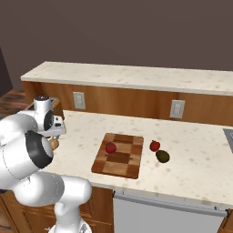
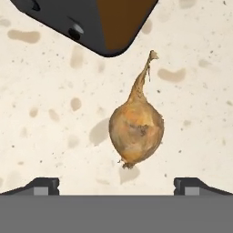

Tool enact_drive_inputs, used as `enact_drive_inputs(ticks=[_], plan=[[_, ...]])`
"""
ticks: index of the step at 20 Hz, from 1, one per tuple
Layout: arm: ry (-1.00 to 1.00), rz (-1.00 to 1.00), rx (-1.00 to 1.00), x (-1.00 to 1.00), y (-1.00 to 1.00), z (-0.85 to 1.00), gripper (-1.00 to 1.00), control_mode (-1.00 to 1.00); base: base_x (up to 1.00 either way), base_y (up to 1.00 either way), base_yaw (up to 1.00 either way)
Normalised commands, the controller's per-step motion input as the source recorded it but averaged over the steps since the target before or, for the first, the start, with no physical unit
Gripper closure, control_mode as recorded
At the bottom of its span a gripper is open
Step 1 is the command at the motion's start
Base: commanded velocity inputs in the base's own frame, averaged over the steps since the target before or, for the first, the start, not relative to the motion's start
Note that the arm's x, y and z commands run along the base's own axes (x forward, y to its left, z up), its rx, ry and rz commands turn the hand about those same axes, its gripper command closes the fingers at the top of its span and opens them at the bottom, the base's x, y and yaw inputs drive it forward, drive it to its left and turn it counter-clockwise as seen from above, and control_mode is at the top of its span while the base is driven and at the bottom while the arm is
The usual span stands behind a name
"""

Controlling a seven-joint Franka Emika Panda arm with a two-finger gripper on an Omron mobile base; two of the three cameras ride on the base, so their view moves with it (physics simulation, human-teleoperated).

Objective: Place the avocado, onion, tomato, and bell pepper on the cutting board.

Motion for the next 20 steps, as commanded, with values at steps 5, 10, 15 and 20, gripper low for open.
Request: enact_drive_inputs(ticks=[5, 10, 15, 20], plan=[[0.00, 0.05, 0.00, 0.15, 0.00, -0.20, -1.00, -1.00, 0.00, 0.00, 0.00], [0.00, 0.04, 0.00, 0.23, 0.01, -0.19, -1.00, -1.00, 0.00, 0.00, 0.00], [0.00, 0.03, 0.00, 0.21, 0.00, -0.21, -1.00, -1.00, 0.00, 0.00, 0.00], [0.00, 0.02, 0.00, 0.08, 0.06, -0.26, -1.00, -1.00, 0.00, 0.00, 0.00]])
